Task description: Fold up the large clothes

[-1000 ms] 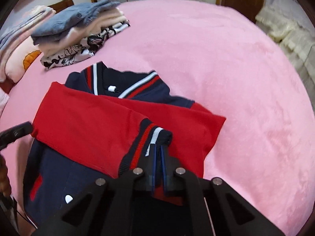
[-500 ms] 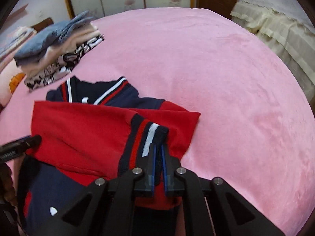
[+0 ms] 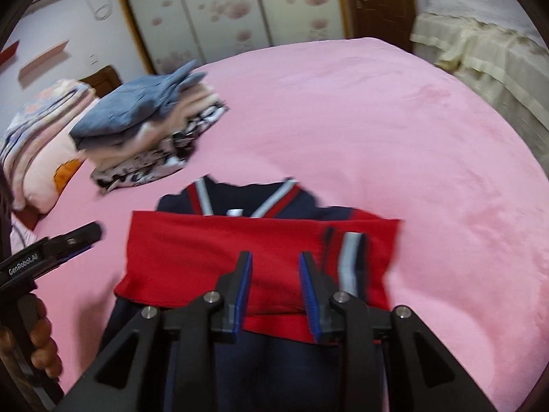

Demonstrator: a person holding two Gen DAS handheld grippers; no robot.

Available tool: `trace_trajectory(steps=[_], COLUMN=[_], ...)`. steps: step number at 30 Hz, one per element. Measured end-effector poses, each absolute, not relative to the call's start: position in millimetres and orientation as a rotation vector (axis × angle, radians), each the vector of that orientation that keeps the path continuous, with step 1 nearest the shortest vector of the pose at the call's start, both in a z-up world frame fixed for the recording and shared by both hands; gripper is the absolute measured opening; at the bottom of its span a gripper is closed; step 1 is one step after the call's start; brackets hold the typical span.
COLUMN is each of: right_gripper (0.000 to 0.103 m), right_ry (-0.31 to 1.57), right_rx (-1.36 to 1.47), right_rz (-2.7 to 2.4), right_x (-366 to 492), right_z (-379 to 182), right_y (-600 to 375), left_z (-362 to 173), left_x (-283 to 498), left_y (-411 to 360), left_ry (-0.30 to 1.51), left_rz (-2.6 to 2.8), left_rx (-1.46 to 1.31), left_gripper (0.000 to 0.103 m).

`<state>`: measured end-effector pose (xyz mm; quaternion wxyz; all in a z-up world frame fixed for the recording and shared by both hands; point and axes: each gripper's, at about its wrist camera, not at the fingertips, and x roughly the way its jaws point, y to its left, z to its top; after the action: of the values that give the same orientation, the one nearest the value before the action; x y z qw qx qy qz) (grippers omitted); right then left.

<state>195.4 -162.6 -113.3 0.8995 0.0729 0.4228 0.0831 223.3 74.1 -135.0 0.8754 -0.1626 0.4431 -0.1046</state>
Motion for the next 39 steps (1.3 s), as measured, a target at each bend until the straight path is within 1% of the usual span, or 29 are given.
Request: trace_trajectory(steps=[4,5,7,8,9,10,11,14,19,22,25,27,31,35,39], right_gripper=[0.028,0.028,0.028,0.022,0.012,0.005,0.000,0.000,0.001,0.002,0.003,0.003,0.003,0.003,0.003], right_ry=[0.913,0.928,0.966,0.971,0.971,0.975,0.981,0.978,0.984,0.974,0.960,0.955,0.953,0.951,0.933], right_rx=[0.146,0.153,0.141,0.116,0.093,0.080,0.076,0.103,0.118,0.139,0.141,0.145,0.175,0.205,0.221], right_rz=[0.230,0.235,0.205,0.161,0.120,0.094,0.070,0.004,-0.028,-0.028,-0.029,-0.020,-0.004,0.000,0.019], right_x=[211.3,215.0,222.8,225.0,225.1,225.1,225.3,218.7,211.5,209.4,206.2,202.5,193.0,181.4,163.1], right_z=[-131.9,-137.6,-152.9,-157.8,-160.4,-161.9,-163.5,-166.1,-168.0,-163.3,-156.2,-150.4,-138.7,-128.7,-113.8], right_y=[-135.3,-134.1,-137.8,-144.9,-153.3,-161.0,-170.3,-201.7,-218.5,-217.3,-216.2,-216.1,-220.0,-221.0,-219.9], left_z=[-161.7,-171.3,-188.6,-193.5,-195.8,-197.0,-198.2,-200.5,-197.4,-192.2,-184.4,-177.8,-161.5,-142.4,-119.7], left_x=[232.9,236.2,242.9,245.1,246.3,247.0,247.8,249.3,247.6,246.4,241.8,236.9,224.5,207.7,184.5], left_y=[42.3,37.8,34.9,36.0,39.8,44.3,49.2,59.3,53.4,48.3,45.5,43.8,41.8,35.1,28.7], left_ry=[0.990,1.014,1.051,1.060,1.060,1.061,1.065,1.074,1.078,1.090,1.097,1.094,1.081,1.065,1.045], left_rz=[-0.265,-0.259,-0.226,-0.208,-0.200,-0.204,-0.218,-0.234,-0.224,-0.214,-0.207,-0.197,-0.196,-0.189,-0.200], left_rx=[-0.330,-0.313,-0.260,-0.234,-0.228,-0.240,-0.265,-0.312,-0.269,-0.240,-0.218,-0.203,-0.187,-0.146,-0.098], left_gripper=[0.063,0.061,0.052,0.046,0.046,0.046,0.046,0.046,0.047,0.050,0.055,0.058,0.059,0.064,0.065])
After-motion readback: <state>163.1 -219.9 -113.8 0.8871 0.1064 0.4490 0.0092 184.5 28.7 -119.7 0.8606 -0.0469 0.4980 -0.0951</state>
